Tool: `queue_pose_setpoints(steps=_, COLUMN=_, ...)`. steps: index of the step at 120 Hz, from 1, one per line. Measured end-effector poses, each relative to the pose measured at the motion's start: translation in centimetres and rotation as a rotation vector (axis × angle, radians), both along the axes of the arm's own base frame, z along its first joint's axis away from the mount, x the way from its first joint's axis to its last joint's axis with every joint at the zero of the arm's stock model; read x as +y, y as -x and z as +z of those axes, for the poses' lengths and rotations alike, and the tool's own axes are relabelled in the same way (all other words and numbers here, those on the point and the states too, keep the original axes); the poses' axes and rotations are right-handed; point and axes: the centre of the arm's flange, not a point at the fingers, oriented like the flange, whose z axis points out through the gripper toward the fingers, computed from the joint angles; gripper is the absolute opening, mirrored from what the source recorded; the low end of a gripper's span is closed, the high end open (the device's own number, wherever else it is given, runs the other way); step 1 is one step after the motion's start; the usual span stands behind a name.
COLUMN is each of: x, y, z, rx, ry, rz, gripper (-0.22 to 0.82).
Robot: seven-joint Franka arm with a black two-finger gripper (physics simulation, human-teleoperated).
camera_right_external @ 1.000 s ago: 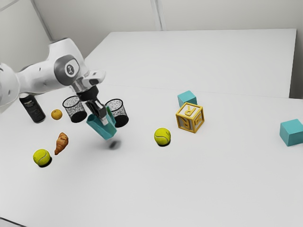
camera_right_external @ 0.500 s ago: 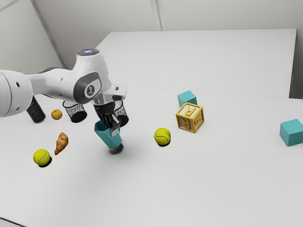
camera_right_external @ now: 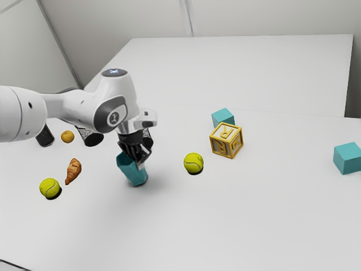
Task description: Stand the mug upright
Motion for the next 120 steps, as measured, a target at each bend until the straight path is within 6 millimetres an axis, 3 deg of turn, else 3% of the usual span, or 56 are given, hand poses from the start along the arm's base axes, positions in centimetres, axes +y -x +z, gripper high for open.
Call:
queue_pose_setpoints(steps=13, x=-0.2, y=0.0, z=0.0, rx=-0.004, ry=0.0, rz=0.022, gripper=-0.13)
queue_pose_setpoints(steps=35, x=-0.7, y=0.2, z=0.2, rx=-0.011, ry=-0.002, rz=0.048, gripper=0.19)
queue_pose_setpoints(steps=61, x=-1.6, y=0.4, z=2.8, rx=-0.063, ry=-0.021, rz=0.059, gripper=0.43)
queue_pose_setpoints(steps=85, x=-3.5, y=0.2, z=7.4, rx=-0.115, ry=-0.023, rz=0.063, gripper=0.54)
queue_pose_setpoints(steps=93, x=-4.5, y=-1.1, z=9.5, rx=-0.139, ry=0.001, rz=0.06, gripper=0.55)
queue_pose_setpoints(steps=100, x=-5.2, y=-3.0, z=12.6, rx=-0.171, ry=0.027, rz=0.062, gripper=0.57)
queue_pose_setpoints(steps=107, x=-4.3, y=-4.3, z=16.0, rx=-0.199, ry=0.036, rz=0.087, gripper=0.58)
queue_pose_setpoints(steps=120, x=-0.6, y=-5.1, z=20.7, rx=-0.22, ry=0.029, rz=0.164, gripper=0.59)
